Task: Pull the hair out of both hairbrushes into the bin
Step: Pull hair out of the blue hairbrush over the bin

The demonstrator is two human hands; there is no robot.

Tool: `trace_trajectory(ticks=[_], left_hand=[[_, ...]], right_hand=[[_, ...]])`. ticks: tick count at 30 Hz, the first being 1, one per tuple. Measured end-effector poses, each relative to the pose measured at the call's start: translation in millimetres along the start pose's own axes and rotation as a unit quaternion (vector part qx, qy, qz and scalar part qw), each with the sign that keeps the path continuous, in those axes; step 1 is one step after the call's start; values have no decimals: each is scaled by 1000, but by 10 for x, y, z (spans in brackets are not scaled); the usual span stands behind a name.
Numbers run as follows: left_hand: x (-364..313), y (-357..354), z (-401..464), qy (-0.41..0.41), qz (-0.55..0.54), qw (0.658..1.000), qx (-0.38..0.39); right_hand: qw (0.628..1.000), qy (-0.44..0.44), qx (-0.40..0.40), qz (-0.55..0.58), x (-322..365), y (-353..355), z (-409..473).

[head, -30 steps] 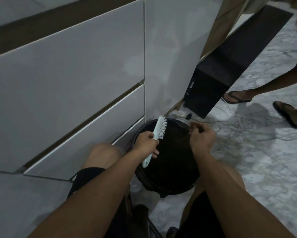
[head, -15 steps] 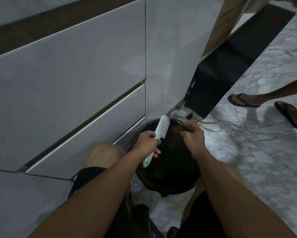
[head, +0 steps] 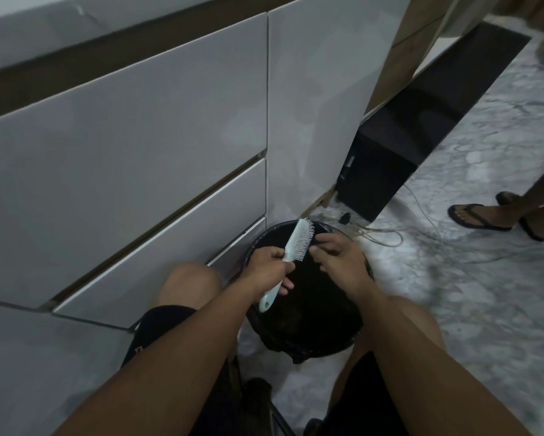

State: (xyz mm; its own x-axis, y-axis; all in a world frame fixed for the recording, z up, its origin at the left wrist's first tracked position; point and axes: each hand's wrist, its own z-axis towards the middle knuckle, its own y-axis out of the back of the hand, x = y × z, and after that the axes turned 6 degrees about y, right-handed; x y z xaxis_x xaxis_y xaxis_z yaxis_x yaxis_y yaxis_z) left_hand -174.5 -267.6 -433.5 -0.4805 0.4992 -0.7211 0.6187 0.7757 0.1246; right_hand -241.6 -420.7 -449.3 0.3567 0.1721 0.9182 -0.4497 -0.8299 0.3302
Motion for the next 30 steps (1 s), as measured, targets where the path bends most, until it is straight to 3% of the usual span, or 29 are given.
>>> trace_trajectory(ticks=[3,9,13,16,21,30], left_hand=[[14,-8,-53,7,-11,1000,23],[98,-26,-194,16,-37,996,85],[130,-2,-314,4,-42,996,84],[155,33,-423,-6,-42,996,79],[256,99,-545,-33,-24,995,96],[441,311,-664,-46,-8,996,78]], right_hand=[[998,35,54,-20,16,-76,-104],[997,40,10,-63,52,-47,-192],[998,25,-38,-45,116,-21,-264],[1000,20,-9,-18,168,-44,-361],[995,43,11,-94,233,-74,-539],[999,3,-36,-14,268,-91,-645]])
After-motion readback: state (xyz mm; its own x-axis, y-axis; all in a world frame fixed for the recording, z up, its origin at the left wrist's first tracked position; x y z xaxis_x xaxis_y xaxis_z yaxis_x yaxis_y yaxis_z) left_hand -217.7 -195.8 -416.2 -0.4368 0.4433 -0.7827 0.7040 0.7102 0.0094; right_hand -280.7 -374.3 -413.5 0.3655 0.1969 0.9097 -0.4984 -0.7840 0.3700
